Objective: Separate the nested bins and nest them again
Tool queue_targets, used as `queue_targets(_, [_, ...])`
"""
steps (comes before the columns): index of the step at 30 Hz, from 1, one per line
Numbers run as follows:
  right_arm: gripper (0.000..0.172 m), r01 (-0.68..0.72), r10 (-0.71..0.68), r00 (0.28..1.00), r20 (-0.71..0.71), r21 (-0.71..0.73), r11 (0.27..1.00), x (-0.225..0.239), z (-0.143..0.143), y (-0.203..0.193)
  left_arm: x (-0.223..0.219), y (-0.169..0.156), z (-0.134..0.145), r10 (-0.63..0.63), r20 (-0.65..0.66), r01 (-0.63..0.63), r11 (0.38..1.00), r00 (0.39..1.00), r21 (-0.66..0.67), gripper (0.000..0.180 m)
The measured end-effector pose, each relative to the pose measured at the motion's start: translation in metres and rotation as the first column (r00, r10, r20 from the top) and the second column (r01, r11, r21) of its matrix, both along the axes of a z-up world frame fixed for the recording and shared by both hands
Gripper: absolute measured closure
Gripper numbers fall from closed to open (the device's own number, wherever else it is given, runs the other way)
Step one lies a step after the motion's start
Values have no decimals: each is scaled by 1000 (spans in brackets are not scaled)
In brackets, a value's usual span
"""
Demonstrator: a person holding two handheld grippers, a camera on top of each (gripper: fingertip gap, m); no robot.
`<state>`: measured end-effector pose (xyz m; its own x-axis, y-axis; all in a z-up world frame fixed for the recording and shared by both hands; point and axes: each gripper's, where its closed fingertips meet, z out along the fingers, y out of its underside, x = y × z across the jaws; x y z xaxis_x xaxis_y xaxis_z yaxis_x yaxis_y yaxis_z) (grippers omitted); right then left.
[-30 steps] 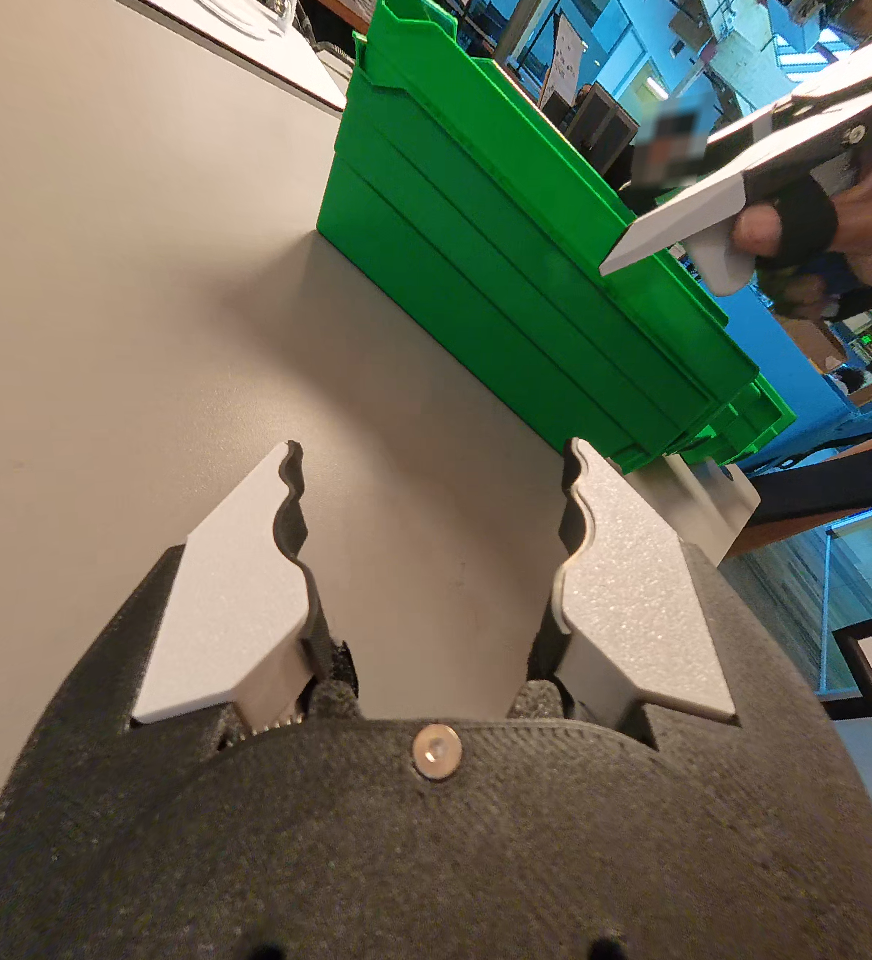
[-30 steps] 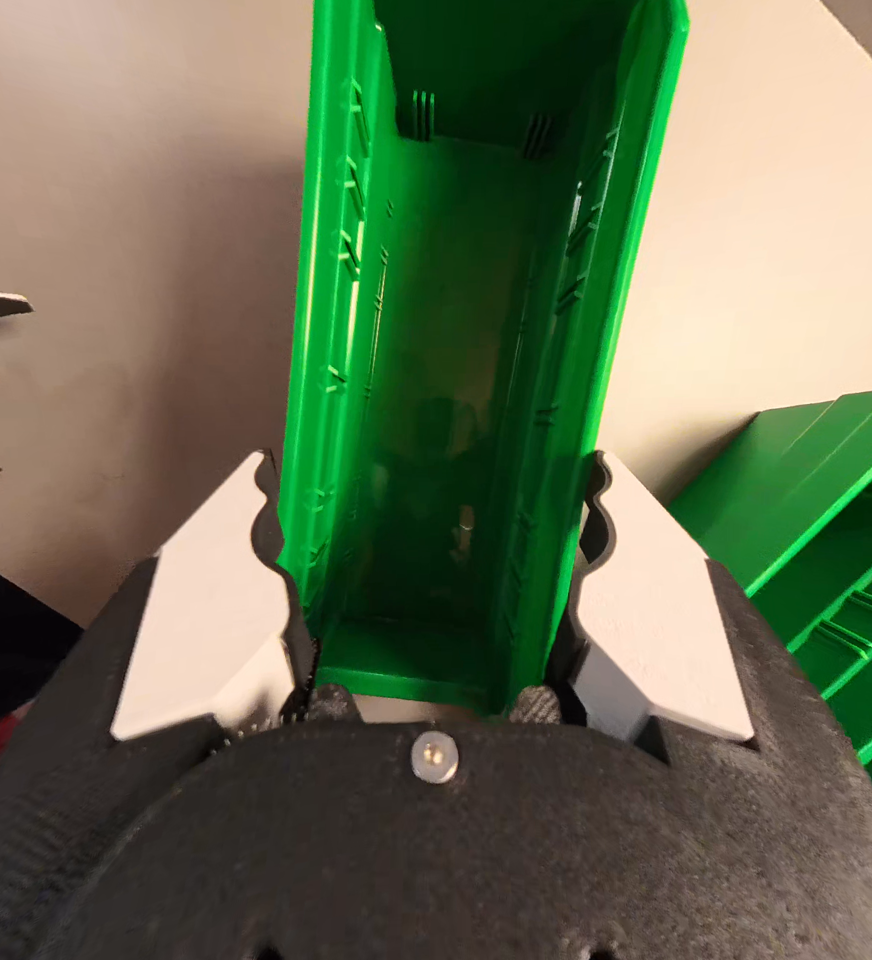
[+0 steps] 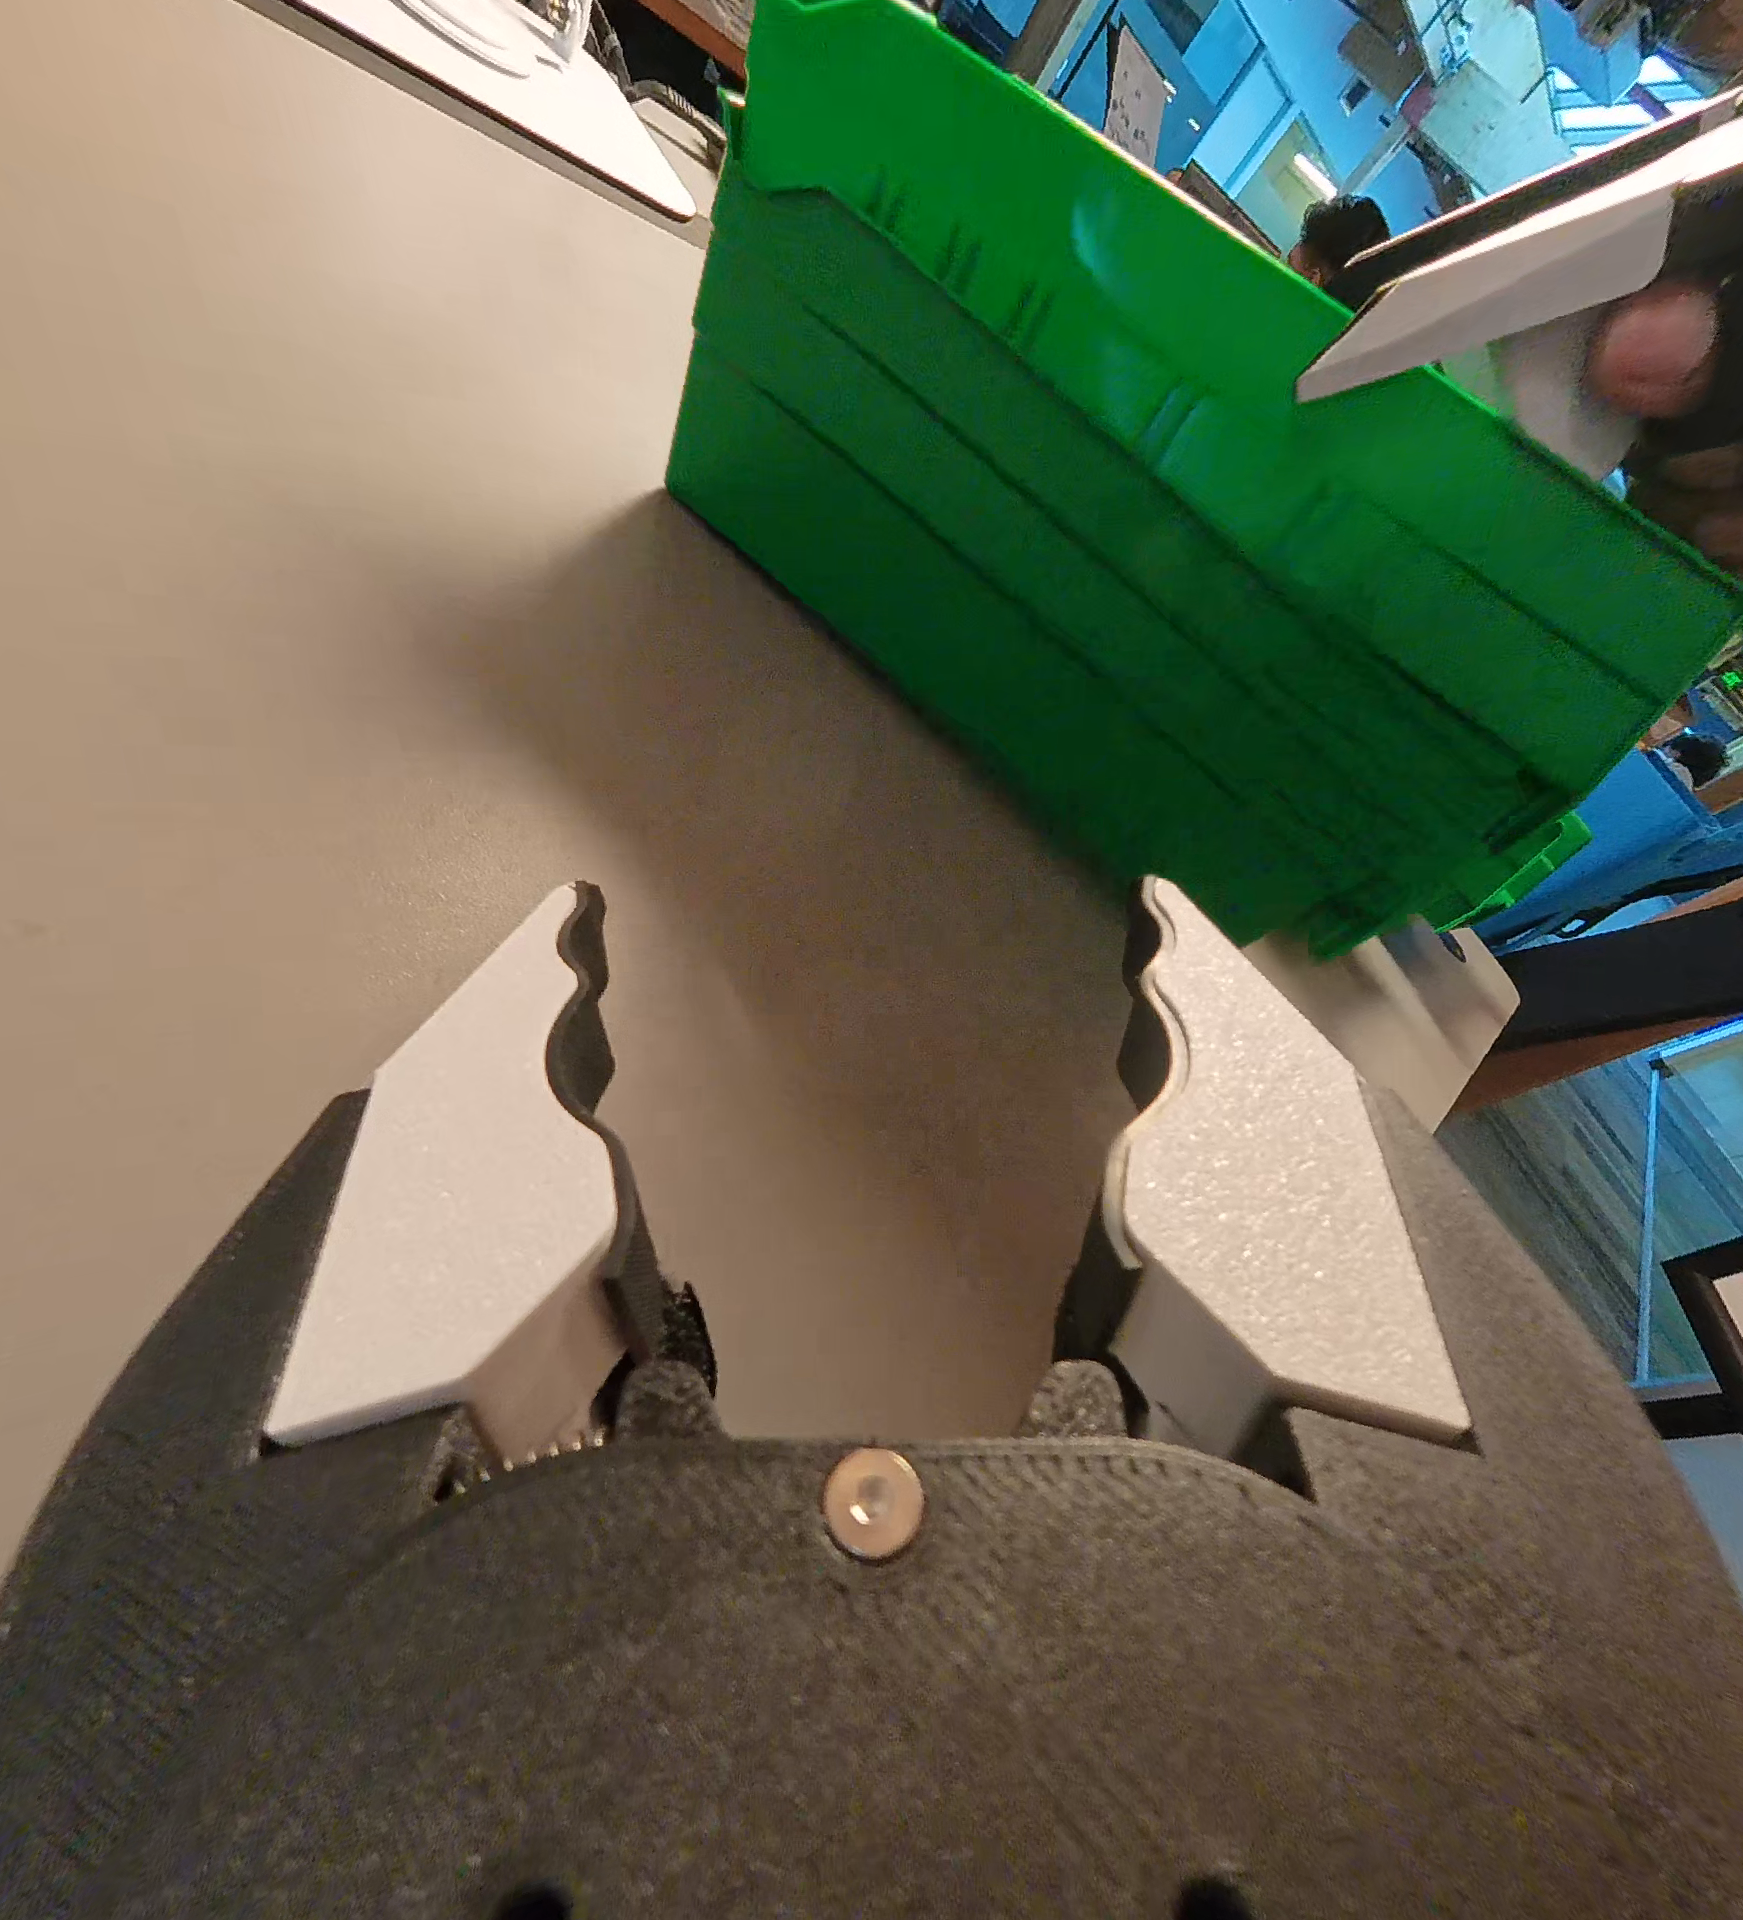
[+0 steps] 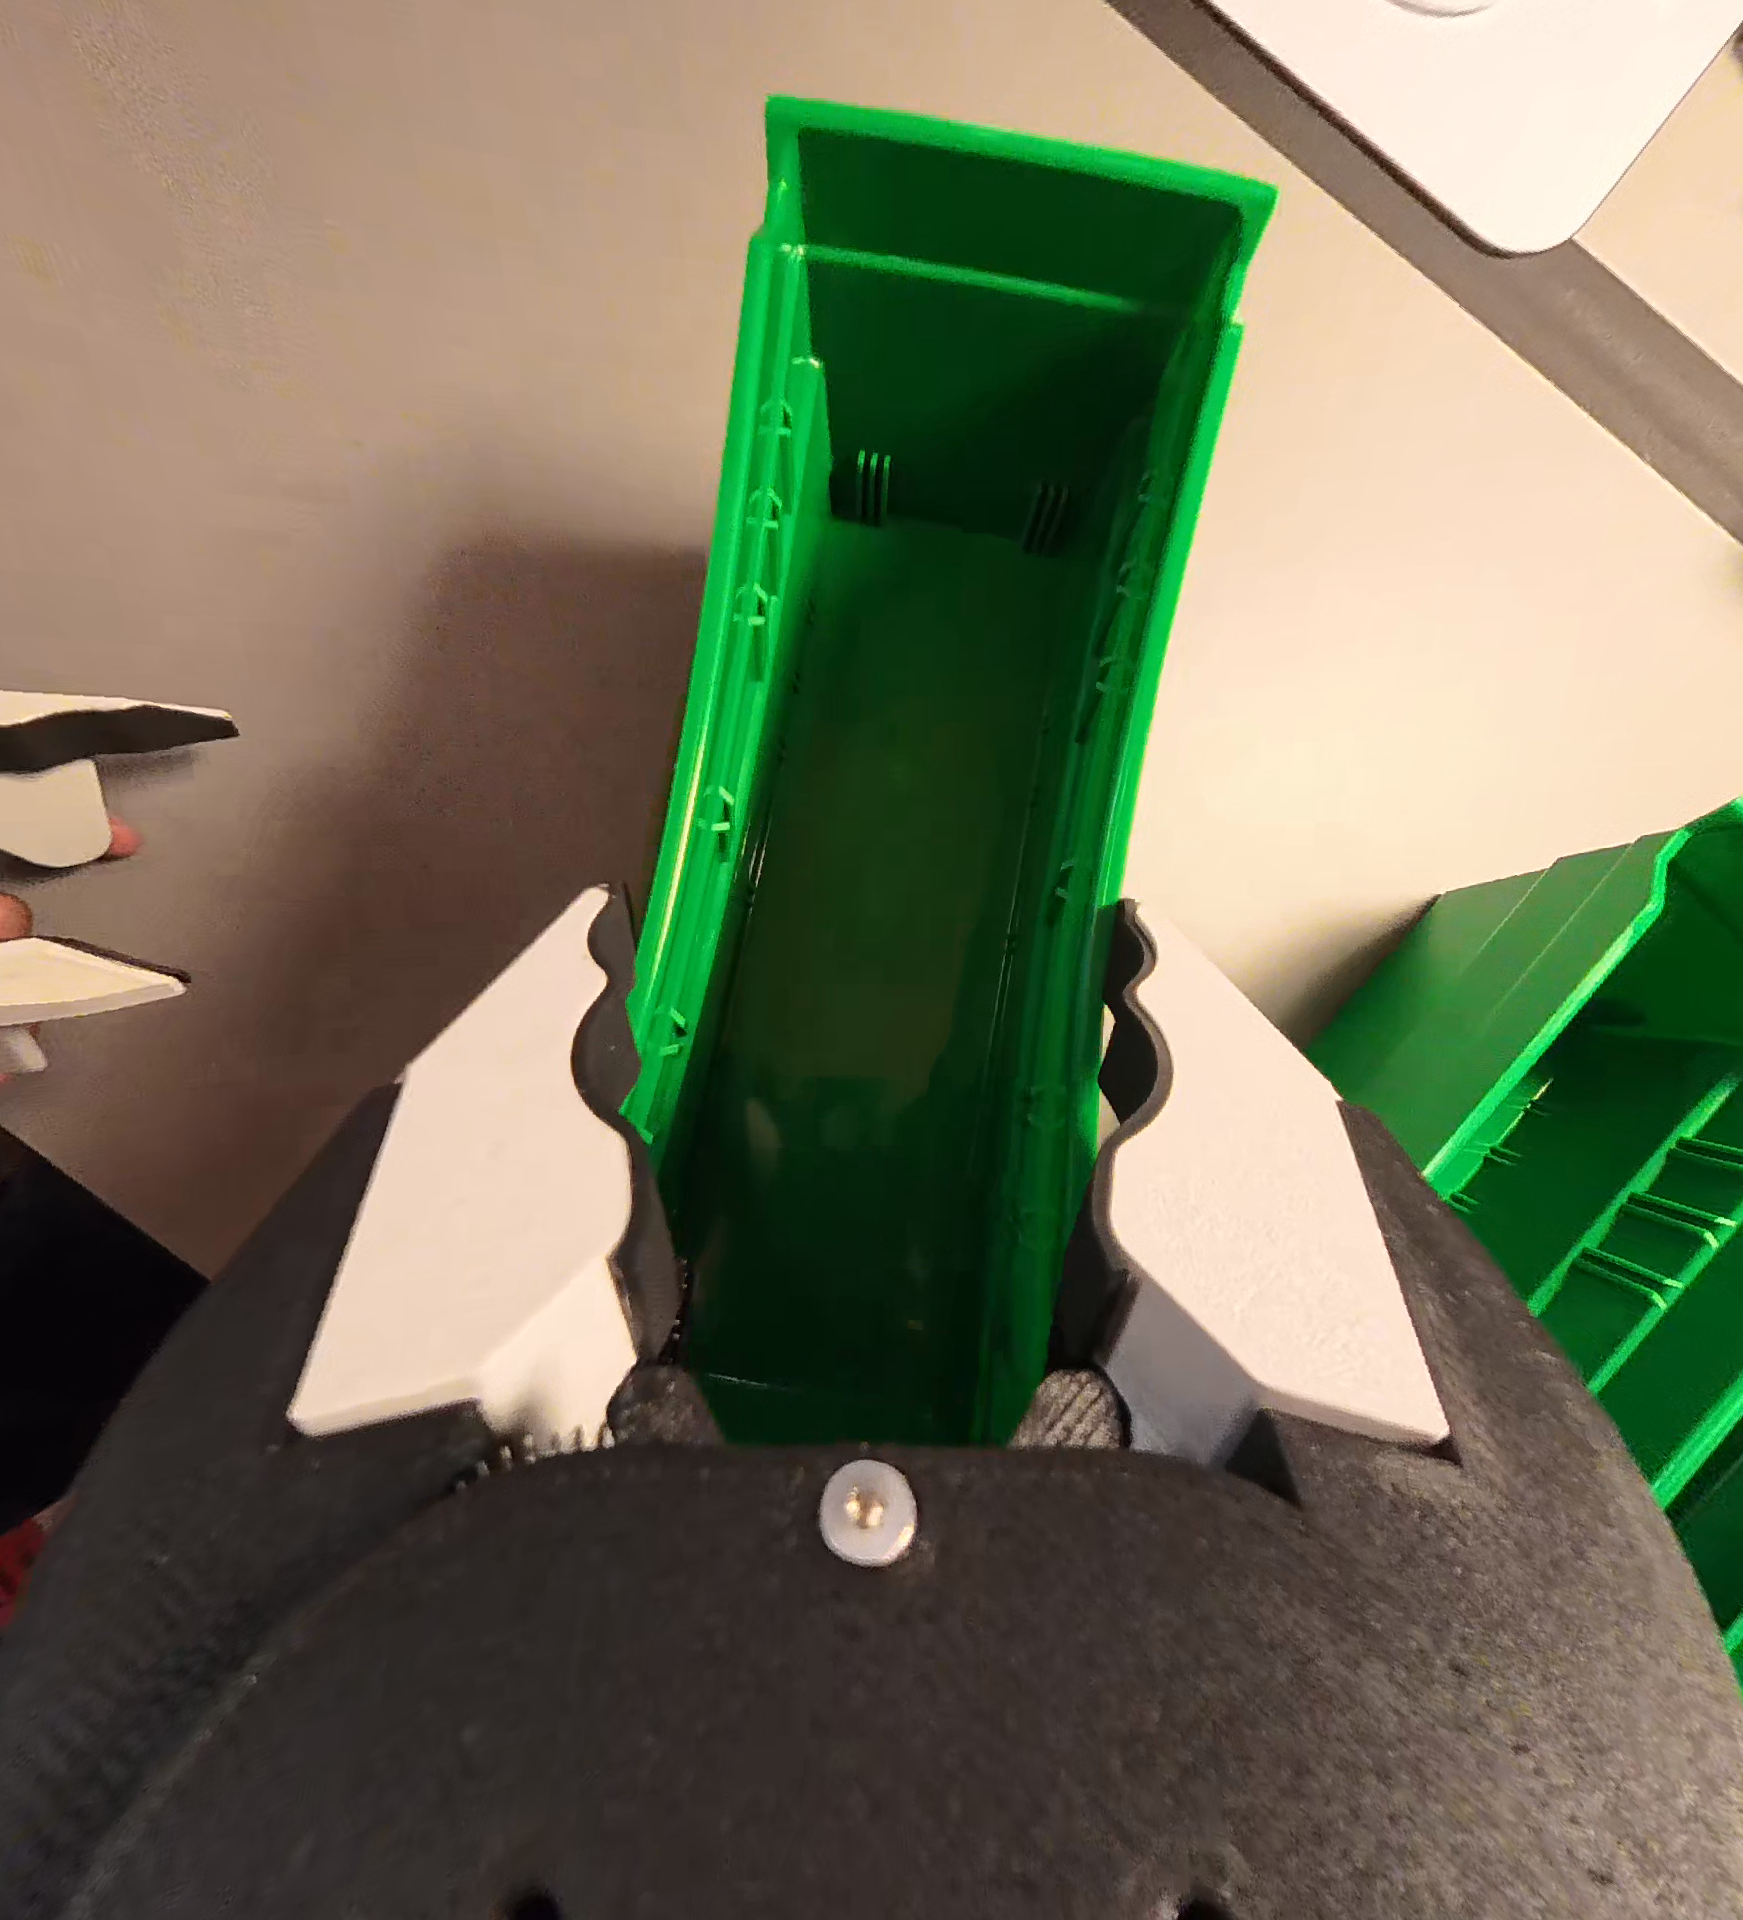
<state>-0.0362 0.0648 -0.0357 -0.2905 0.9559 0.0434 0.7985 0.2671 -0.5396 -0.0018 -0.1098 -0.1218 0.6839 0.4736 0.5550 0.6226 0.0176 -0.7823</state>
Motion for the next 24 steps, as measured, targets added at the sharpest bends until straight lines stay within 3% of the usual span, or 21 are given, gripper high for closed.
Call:
queue_targets(7, [78,5,-5,999,-48,-2,1000,-2,21,-2,0,0,0,0,-1,0,1000,1000,-1,82])
queue_targets(12, [76,9,-8,991,-131,12,1000,-1,53,-7,0,0,0,0,1,0,1000,1000,1,81])
queue_targets(17, [75,-45,40,980,-194,-23,999,5,83,-43,0,0,0,3,-1,-3,1000,1000,-4,81])
queue_targets(20, [74,-91,79,979,-190,-54,994,3,78,-78,-4,-5,4,40,-12,-40,999,999,19,82])
queue_targets(24, [73,-132,120,981,-149,-68,989,-6,44,-123,-18,-24,15,160,-39,-156,983,986,92,83])
